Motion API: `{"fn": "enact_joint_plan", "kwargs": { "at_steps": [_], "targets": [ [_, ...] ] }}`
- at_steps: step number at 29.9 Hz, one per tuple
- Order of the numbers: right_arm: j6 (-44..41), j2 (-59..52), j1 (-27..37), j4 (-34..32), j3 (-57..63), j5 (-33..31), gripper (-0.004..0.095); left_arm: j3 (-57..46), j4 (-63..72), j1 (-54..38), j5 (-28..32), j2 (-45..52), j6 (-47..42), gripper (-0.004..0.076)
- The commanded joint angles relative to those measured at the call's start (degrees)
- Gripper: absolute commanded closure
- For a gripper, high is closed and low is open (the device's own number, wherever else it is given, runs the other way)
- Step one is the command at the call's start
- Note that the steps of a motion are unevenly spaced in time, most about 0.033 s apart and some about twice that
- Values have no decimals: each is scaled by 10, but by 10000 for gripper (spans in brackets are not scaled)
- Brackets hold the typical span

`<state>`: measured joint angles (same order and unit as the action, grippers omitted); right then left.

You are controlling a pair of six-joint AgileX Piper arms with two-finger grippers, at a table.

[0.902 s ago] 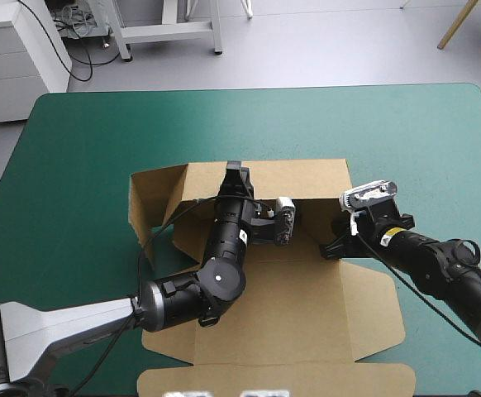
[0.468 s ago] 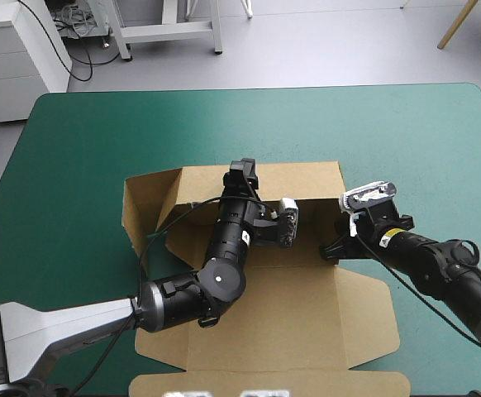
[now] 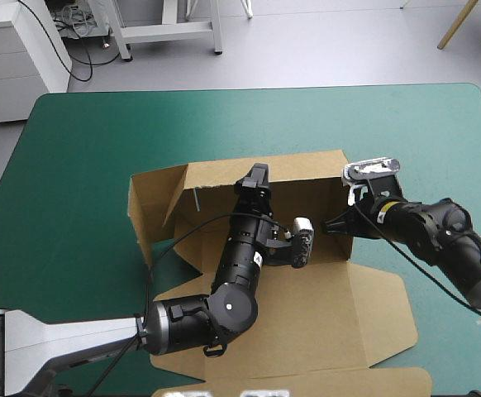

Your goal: Fold the box

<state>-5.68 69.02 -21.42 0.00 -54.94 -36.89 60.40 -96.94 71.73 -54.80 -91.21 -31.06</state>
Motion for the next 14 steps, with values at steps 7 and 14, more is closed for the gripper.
{"fn": "enact_joint_plan", "kwargs": {
  "at_steps": [7, 14],
  "targets": [
    [-55, 107, 10, -69, -168, -70, 922, 14, -70, 23, -73, 27, 14, 141],
    [-44, 174, 30, -67, -259, -140, 922, 14, -32, 23, -83, 28, 47, 423]
  ]
}}
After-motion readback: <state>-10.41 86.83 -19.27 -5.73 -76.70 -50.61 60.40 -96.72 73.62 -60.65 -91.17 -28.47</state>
